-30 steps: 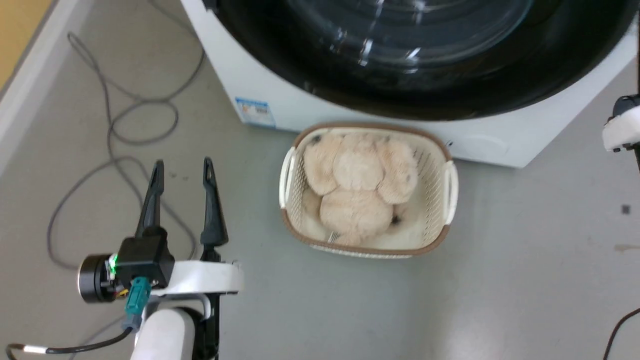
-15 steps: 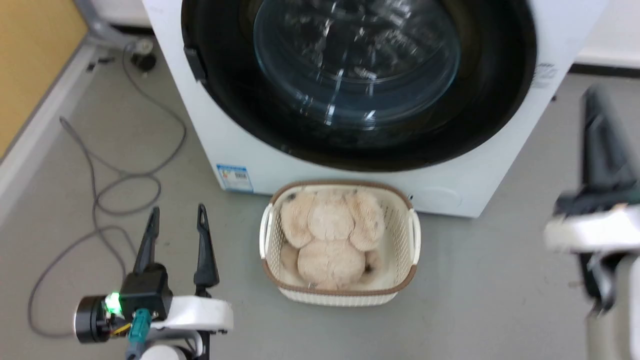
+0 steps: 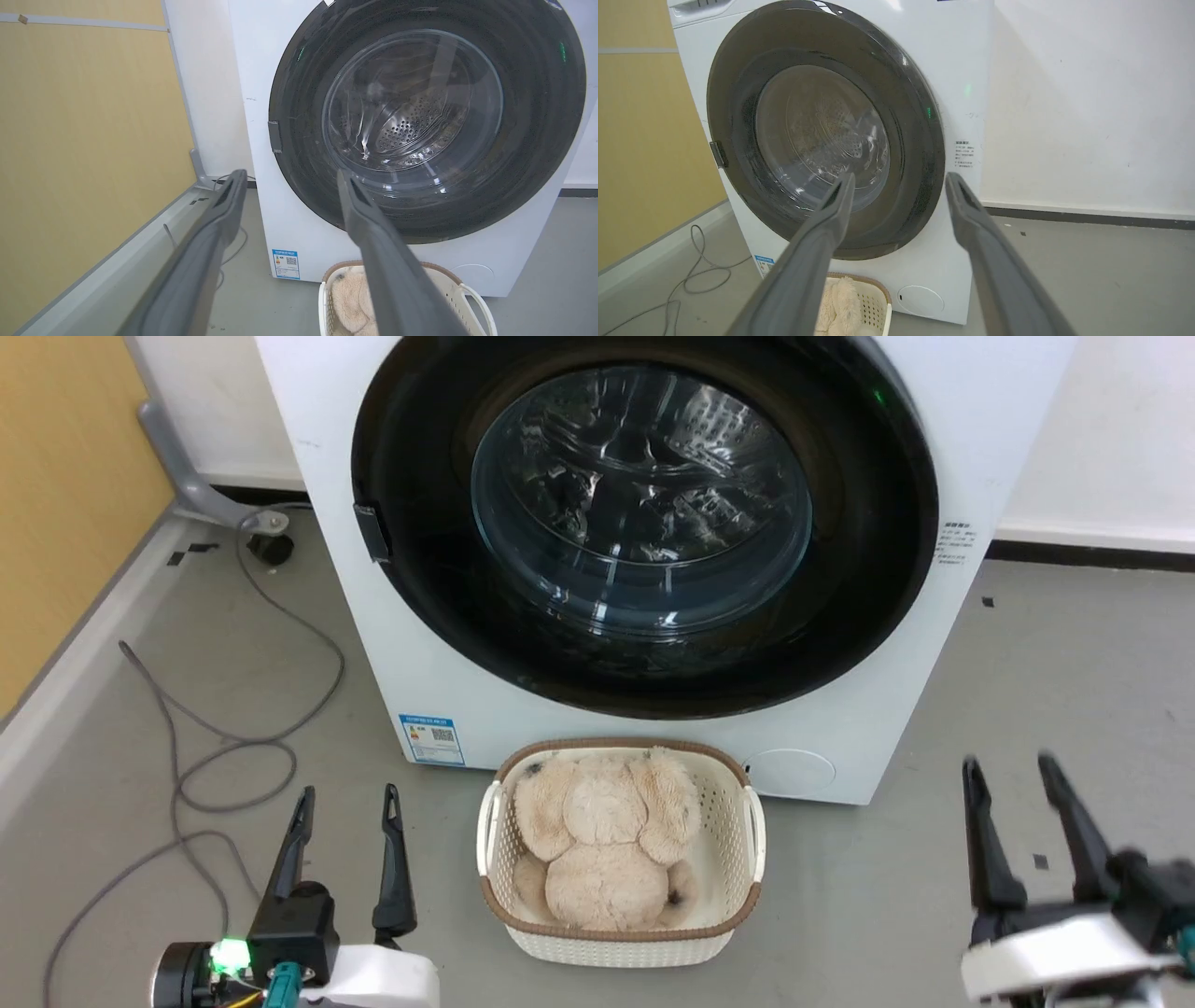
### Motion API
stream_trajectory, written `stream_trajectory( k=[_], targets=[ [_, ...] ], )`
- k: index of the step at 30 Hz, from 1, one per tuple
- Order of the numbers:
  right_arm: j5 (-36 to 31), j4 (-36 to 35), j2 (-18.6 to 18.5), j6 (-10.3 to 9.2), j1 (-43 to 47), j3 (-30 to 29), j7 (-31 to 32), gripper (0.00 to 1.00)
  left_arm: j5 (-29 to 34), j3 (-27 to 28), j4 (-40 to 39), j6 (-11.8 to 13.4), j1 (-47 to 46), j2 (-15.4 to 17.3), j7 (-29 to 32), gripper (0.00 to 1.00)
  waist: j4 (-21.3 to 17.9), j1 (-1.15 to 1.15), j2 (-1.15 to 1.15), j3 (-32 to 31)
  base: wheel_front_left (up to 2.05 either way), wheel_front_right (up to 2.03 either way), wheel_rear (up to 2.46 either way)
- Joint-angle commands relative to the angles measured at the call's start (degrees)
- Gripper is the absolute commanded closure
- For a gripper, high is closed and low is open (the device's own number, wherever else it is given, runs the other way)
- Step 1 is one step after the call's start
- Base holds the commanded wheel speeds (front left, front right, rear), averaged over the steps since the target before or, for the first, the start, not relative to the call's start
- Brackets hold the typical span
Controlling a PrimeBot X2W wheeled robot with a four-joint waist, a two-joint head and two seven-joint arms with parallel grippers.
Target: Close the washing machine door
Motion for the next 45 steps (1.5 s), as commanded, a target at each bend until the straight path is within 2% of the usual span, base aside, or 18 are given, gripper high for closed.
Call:
stream_trajectory(
  k=[1, 6, 7, 45],
  targets=[
    [1.6, 0.2, 0.3, -0.05, 2.0, 0.4, -0.3, 0.00, 0.5, -0.4, 0.1, -0.2, 0.9, 0.5, -0.2, 0.00, 0.0, 0.01, 0.00, -0.4, 0.00, 0.00, 0.00],
    [2.2, 0.1, 0.3, -0.05, 3.9, 1.9, -0.3, 0.00, 0.1, -0.9, -0.4, -0.6, 1.7, 0.6, -0.2, 0.00, -0.5, 0.01, 0.00, -0.8, 0.00, 0.00, 0.00],
    [2.1, 0.2, 0.0, -0.01, 3.3, 1.9, 0.0, 1.00, 0.0, -0.9, -0.2, -0.5, 1.1, 0.5, 0.0, 1.00, -0.5, 0.01, 0.00, -0.8, 0.00, 0.00, 0.00],
    [-0.1, -1.4, 0.1, -0.02, 3.3, 3.0, 4.2, 1.00, 0.1, 0.3, -1.0, -2.6, 0.7, 0.2, 4.2, 1.00, -1.2, 0.01, 0.00, -0.5, 0.00, 0.00, 0.00]
  ],
)
